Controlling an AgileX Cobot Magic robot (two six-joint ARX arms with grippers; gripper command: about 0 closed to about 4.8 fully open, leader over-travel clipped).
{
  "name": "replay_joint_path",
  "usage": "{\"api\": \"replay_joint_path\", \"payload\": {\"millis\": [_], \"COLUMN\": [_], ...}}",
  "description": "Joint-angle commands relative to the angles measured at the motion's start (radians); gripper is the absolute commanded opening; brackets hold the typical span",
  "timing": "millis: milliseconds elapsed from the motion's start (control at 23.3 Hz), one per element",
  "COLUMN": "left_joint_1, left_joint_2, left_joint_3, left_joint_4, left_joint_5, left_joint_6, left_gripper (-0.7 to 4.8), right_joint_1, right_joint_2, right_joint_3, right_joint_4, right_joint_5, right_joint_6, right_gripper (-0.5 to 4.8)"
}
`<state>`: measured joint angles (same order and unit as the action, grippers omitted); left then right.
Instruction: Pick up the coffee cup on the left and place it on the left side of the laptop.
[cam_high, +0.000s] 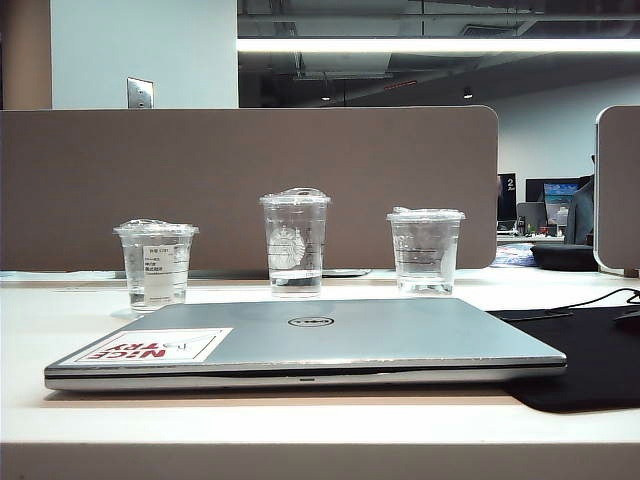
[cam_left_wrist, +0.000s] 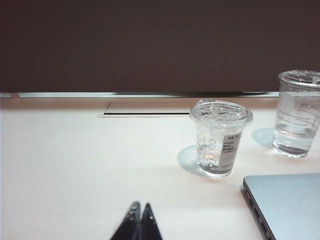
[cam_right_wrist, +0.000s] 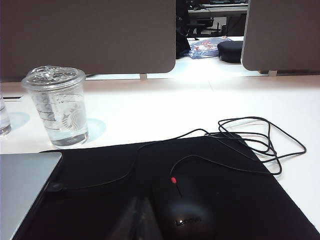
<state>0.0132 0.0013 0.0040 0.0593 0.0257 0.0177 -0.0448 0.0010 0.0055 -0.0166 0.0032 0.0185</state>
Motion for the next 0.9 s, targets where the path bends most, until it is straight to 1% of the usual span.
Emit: {"api": "replay_joint_path", "payload": {"millis": [43, 473, 602, 645, 688, 860, 903], "left_joint_1": [0.001, 0.001, 0.001, 0.001, 0.001, 0.001, 0.000], "left_joint_2": [0.000, 0.000, 0.000, 0.000, 0.000, 0.000, 0.000], "left_joint_3": [0.003, 0.003, 0.003, 0.003, 0.003, 0.003, 0.003], "left_joint_4": [0.008, 0.008, 0.009, 0.009, 0.009, 0.009, 0.009], "left_joint_5": [0.004, 0.005, 0.005, 0.005, 0.005, 0.005, 0.005], "left_joint_6": [-0.003, -0.004, -0.023, -0.022, -0.022, -0.023, -0.023], "left_gripper": [-0.05, -0.05, -0.05, -0.05, -0.05, -0.05, -0.05], "right_joint_1": [0.001, 0.002, 0.012, 0.040, 0.093, 0.241, 0.291], "right_joint_2": [-0.002, -0.002, 0.003, 0.015, 0.040, 0.098, 0.109], "right_joint_3": [-0.004, -0.004, -0.004, -0.004, -0.004, -0.004, -0.004], "right_joint_4": [0.019, 0.019, 0.021, 0.021, 0.021, 0.018, 0.014], "right_joint_5": [0.004, 0.004, 0.006, 0.005, 0.005, 0.005, 0.005], "right_joint_6": [0.004, 0.004, 0.004, 0.004, 0.004, 0.004, 0.004], "right_gripper": [-0.04, -0.04, -0.04, -0.04, -0.04, -0.04, -0.04]}}
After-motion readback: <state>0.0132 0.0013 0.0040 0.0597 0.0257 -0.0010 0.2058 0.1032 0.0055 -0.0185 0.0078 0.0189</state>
